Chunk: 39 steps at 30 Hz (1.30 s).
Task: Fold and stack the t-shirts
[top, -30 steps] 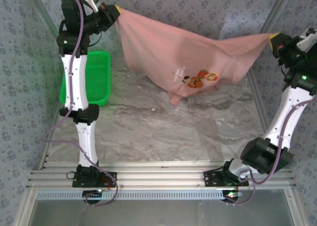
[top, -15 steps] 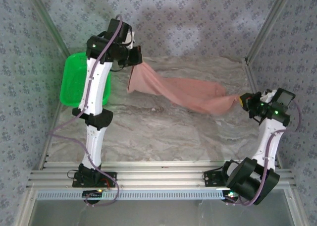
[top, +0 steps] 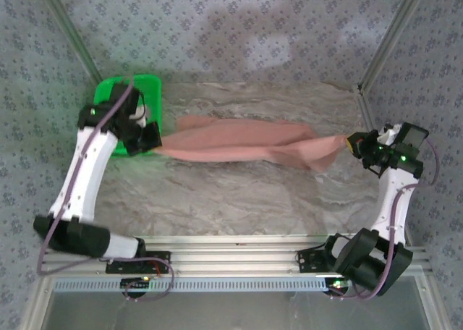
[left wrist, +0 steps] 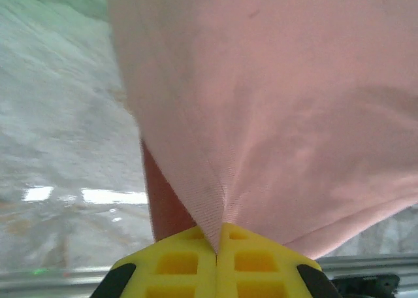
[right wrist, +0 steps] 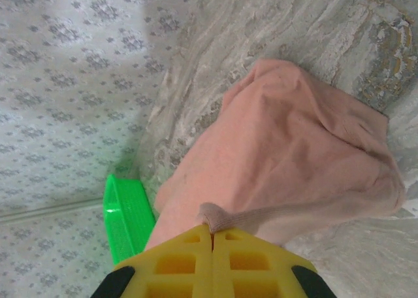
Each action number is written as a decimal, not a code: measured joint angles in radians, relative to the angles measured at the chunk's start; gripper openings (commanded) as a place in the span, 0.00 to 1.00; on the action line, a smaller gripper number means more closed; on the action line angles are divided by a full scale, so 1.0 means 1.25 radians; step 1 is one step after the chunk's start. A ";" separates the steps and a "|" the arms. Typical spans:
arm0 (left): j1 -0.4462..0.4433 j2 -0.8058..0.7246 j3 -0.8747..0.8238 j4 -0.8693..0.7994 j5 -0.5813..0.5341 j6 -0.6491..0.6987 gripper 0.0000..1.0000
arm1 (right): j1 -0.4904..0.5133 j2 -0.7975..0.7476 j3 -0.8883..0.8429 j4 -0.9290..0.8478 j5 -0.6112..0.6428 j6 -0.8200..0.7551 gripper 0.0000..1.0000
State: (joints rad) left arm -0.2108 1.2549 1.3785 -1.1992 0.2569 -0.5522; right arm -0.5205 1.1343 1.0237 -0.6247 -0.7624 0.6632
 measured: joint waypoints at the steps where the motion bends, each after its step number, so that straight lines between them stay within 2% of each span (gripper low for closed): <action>1: -0.004 -0.027 -0.064 0.033 0.012 -0.018 0.00 | 0.005 0.001 0.002 -0.014 0.009 -0.010 0.00; 5: -0.006 -0.100 -0.261 0.135 0.020 -0.070 0.00 | 0.014 0.001 0.001 -0.084 0.056 -0.050 0.00; 11: -0.006 -0.215 -0.492 0.215 0.015 -0.147 0.00 | 0.014 0.001 -0.034 -0.154 0.121 -0.089 0.00; 19: -0.013 -0.370 -0.667 0.252 0.010 -0.243 0.01 | 0.019 -0.001 -0.048 -0.227 0.207 -0.131 0.00; 23: -0.049 -0.376 -0.723 0.274 0.010 -0.294 0.15 | 0.021 -0.002 -0.076 -0.235 0.225 -0.132 0.00; 27: -0.052 -0.355 -0.762 0.274 0.000 -0.335 0.35 | 0.025 -0.008 -0.100 -0.240 0.237 -0.133 0.00; 30: -0.052 -0.386 -0.770 0.250 -0.014 -0.368 0.48 | 0.030 -0.010 -0.104 -0.246 0.243 -0.133 0.00; 34: -0.060 -0.460 -0.770 0.231 -0.006 -0.443 0.53 | 0.037 -0.012 -0.104 -0.246 0.244 -0.133 0.00; 39: -0.115 -0.499 -0.781 0.245 0.023 -0.544 0.52 | 0.043 -0.011 -0.105 -0.244 0.243 -0.133 0.00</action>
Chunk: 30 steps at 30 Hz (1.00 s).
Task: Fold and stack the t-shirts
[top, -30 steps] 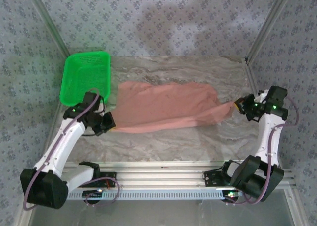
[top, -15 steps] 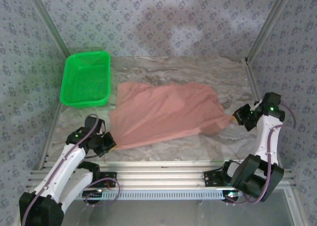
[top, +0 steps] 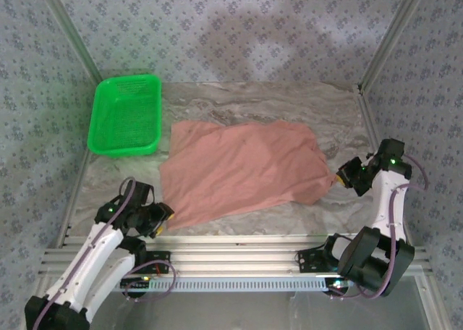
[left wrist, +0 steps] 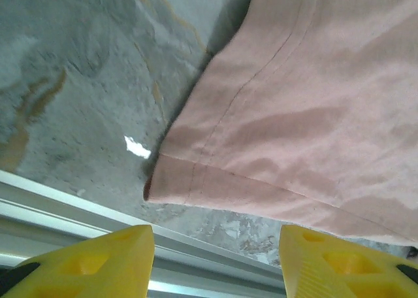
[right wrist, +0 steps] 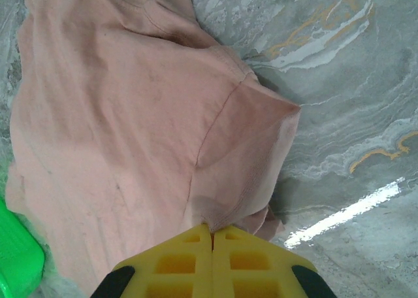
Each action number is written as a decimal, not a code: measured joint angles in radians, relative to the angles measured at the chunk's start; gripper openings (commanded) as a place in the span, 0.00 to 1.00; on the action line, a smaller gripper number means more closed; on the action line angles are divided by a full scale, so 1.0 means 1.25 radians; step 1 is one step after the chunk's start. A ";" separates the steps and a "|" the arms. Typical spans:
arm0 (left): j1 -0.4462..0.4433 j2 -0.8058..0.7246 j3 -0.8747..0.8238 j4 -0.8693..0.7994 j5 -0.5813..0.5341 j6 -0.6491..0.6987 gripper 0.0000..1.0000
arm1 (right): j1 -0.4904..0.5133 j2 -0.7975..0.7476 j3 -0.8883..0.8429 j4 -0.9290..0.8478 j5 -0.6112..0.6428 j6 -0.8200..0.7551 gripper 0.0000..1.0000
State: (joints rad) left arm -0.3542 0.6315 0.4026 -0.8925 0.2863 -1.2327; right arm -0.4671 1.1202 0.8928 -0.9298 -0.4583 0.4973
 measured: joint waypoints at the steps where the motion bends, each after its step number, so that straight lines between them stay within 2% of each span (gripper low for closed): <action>1: -0.003 0.005 -0.008 0.011 0.006 -0.014 0.52 | 0.002 0.000 0.000 0.002 0.000 0.000 0.00; 10: -0.012 0.163 -0.030 0.123 0.028 -0.095 0.47 | 0.014 0.013 0.000 0.014 -0.001 -0.001 0.00; 19: -0.012 0.139 -0.058 0.168 0.018 -0.177 0.42 | 0.025 0.018 0.000 0.016 -0.001 -0.013 0.00; 25: -0.012 0.146 -0.074 0.187 0.012 -0.225 0.29 | 0.025 0.029 0.000 0.019 -0.001 -0.016 0.00; 30: -0.009 0.161 -0.082 0.213 0.016 -0.240 0.11 | 0.025 0.032 0.000 0.029 -0.005 -0.016 0.00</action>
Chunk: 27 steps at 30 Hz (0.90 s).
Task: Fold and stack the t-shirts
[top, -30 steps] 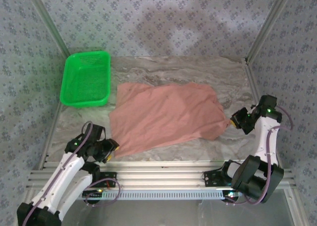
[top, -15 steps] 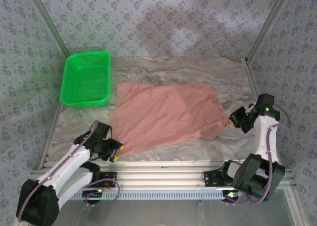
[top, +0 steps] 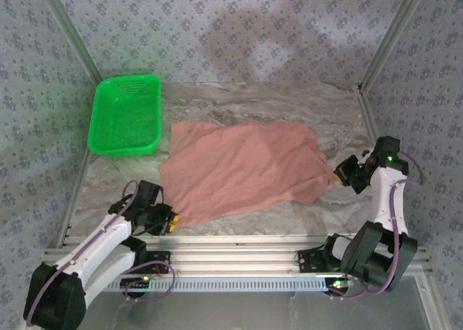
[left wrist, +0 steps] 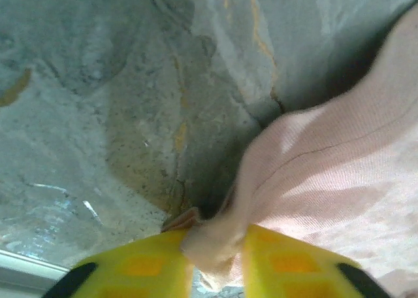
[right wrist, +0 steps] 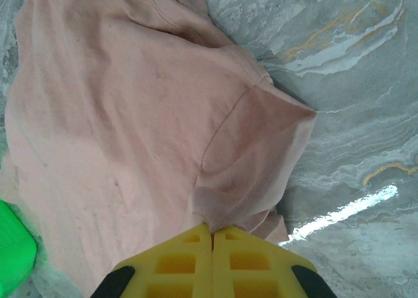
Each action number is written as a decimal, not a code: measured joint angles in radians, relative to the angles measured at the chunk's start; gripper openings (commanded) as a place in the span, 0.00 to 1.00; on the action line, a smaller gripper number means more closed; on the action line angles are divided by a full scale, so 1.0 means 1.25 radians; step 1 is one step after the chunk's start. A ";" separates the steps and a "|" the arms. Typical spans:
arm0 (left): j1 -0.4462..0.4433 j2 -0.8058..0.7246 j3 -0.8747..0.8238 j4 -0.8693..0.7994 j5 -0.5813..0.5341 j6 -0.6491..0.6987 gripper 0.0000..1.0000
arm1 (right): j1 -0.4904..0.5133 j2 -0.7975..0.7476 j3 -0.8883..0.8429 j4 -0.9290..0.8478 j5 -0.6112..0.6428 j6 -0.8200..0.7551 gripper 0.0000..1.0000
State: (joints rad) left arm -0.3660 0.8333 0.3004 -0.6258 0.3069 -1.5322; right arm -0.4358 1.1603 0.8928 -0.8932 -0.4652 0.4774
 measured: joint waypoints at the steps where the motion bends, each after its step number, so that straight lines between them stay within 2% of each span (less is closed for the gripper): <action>1: 0.002 0.001 -0.002 0.004 0.000 0.000 0.08 | 0.000 0.001 0.000 0.002 -0.001 0.000 0.00; 4: 0.013 0.001 -0.002 0.012 0.002 0.008 0.00 | 0.000 0.001 0.000 0.005 -0.002 0.000 0.00; 9: 0.030 0.010 0.028 -0.019 -0.023 0.054 0.00 | 0.000 0.001 0.000 0.010 -0.017 0.000 0.00; 12: 0.031 0.026 0.103 -0.086 -0.052 0.103 0.00 | -0.001 0.006 0.008 0.020 -0.052 0.003 0.00; 18: 0.042 0.041 0.413 -0.183 -0.144 0.251 0.00 | -0.002 0.067 0.122 0.092 -0.189 0.085 0.00; 27: 0.096 0.199 0.861 -0.233 -0.217 0.509 0.00 | -0.002 0.099 0.479 0.189 -0.313 0.275 0.00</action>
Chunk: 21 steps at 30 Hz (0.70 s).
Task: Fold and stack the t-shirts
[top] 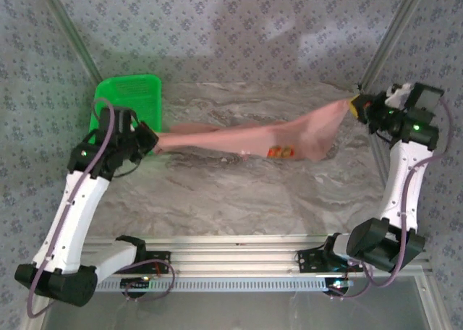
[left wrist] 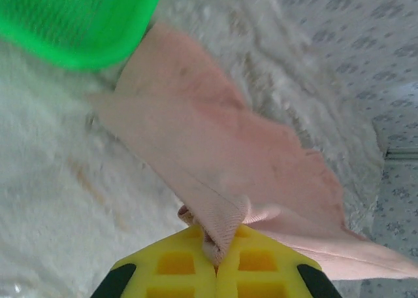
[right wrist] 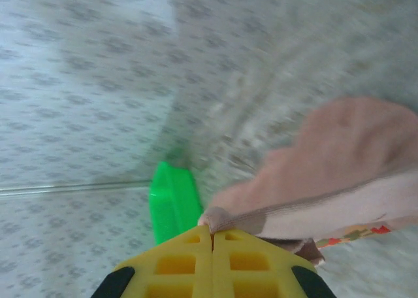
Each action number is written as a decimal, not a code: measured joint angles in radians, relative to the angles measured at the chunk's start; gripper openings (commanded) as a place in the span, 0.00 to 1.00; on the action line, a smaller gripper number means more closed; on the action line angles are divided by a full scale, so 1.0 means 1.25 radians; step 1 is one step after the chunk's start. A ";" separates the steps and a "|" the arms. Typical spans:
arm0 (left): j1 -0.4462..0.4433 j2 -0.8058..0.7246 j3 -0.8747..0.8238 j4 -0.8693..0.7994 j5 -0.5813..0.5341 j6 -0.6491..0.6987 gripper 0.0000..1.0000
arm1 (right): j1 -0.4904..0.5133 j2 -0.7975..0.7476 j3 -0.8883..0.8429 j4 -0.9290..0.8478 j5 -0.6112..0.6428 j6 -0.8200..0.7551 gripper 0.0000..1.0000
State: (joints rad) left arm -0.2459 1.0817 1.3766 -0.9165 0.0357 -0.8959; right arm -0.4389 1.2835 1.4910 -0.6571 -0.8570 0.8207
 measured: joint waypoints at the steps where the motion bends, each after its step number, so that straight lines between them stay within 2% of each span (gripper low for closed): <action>1: 0.012 0.014 0.044 -0.002 -0.002 0.024 0.00 | -0.003 -0.010 0.025 0.016 -0.007 0.030 0.00; 7: 0.056 0.088 0.303 0.003 -0.002 0.149 0.00 | -0.054 -0.080 0.118 0.044 -0.034 0.176 0.00; 13: 0.057 0.208 0.579 0.030 0.031 0.218 0.00 | -0.110 -0.086 0.309 0.048 -0.046 0.248 0.00; 18: 0.060 0.377 0.830 0.044 0.072 0.256 0.00 | -0.115 -0.022 0.437 0.085 -0.045 0.263 0.00; 21: 0.066 0.515 1.007 0.040 0.120 0.251 0.00 | -0.112 0.077 0.512 0.111 -0.045 0.266 0.00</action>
State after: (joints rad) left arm -0.1631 1.7256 2.6350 -0.8665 0.1852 -0.5819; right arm -0.5793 1.3796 2.1307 -0.5179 -0.9131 1.1526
